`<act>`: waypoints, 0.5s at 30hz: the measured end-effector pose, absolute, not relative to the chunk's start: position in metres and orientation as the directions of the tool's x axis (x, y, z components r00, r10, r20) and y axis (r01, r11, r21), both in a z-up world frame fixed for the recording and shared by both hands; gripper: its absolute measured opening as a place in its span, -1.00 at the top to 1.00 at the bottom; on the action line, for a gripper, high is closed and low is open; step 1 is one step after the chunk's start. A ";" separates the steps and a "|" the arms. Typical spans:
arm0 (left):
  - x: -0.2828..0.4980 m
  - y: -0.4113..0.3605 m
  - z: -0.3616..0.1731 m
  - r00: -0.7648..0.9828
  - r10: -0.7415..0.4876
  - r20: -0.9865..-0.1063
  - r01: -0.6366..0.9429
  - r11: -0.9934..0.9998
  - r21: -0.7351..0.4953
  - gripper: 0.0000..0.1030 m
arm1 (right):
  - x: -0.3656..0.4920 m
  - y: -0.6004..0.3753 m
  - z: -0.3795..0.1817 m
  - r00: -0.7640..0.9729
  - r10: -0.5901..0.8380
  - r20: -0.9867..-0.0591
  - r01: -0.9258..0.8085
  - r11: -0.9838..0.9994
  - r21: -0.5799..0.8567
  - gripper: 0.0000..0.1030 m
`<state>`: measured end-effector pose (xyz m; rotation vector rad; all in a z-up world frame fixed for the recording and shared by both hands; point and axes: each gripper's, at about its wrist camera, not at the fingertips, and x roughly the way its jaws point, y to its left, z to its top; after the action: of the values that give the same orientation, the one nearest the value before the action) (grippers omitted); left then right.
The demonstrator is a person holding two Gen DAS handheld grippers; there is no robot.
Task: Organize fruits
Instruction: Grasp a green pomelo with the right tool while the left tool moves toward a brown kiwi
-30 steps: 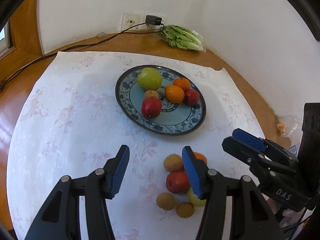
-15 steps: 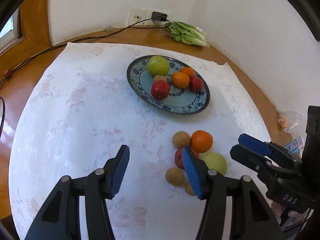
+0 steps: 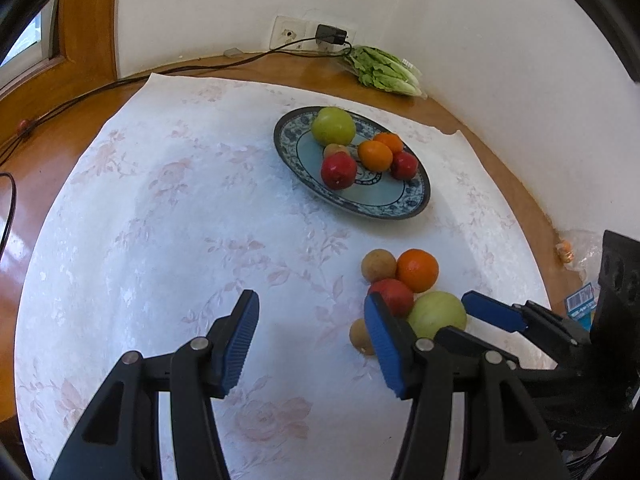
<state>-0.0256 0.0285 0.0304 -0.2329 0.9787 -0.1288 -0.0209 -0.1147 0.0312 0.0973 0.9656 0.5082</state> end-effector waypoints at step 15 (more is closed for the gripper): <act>-0.024 0.033 0.022 0.542 -0.207 -0.814 -0.005 0.968 -0.250 -0.12 | -0.014 -0.112 0.014 0.434 0.455 -0.778 -0.340 0.882 0.326 -0.15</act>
<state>-0.0236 0.0326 0.0216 -0.2340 0.9927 -0.1213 -0.0137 -0.1122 0.0139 0.1270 1.0069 0.4964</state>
